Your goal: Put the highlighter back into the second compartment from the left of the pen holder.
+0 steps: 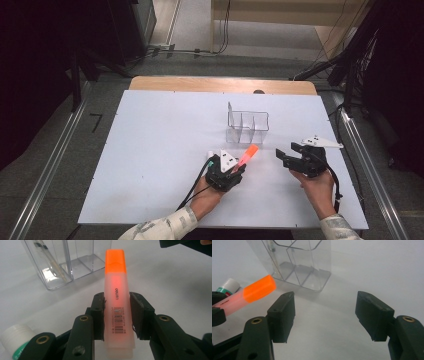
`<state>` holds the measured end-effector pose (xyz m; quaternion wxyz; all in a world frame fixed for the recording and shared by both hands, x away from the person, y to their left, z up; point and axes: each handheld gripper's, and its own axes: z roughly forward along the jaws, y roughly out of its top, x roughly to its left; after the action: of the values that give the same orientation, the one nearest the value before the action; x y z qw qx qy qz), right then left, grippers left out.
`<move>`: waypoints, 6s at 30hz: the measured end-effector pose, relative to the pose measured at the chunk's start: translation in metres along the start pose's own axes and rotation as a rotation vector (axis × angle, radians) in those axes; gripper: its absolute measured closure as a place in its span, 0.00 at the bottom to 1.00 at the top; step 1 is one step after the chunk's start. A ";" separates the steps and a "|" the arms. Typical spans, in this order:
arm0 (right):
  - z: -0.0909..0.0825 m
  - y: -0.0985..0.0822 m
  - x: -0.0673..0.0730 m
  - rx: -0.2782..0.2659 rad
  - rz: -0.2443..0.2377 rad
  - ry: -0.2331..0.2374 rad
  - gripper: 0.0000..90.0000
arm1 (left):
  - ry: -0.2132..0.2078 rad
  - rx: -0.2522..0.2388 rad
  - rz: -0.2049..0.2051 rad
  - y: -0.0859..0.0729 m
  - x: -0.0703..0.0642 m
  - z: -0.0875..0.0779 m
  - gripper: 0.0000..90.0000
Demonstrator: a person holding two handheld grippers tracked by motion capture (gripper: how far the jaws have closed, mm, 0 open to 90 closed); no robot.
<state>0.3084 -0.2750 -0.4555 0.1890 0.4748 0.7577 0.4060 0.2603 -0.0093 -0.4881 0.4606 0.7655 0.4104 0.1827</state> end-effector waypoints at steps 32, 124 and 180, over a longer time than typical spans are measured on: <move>0.021 0.024 0.036 -0.041 0.035 0.164 0.34 | 0.020 -0.062 -0.007 0.007 0.003 -0.002 0.74; 0.042 0.029 0.037 -0.059 0.346 0.486 0.80 | 0.012 -0.012 -0.017 0.002 0.004 -0.003 0.48; 0.032 0.068 0.007 -0.244 0.374 0.387 0.80 | 0.107 -0.041 -0.052 0.004 0.048 -0.048 0.26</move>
<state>0.3647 -0.2403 -0.4201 0.0187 0.4937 0.6247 0.6047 0.2589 0.0550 -0.4648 0.4581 0.7342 0.4504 0.2199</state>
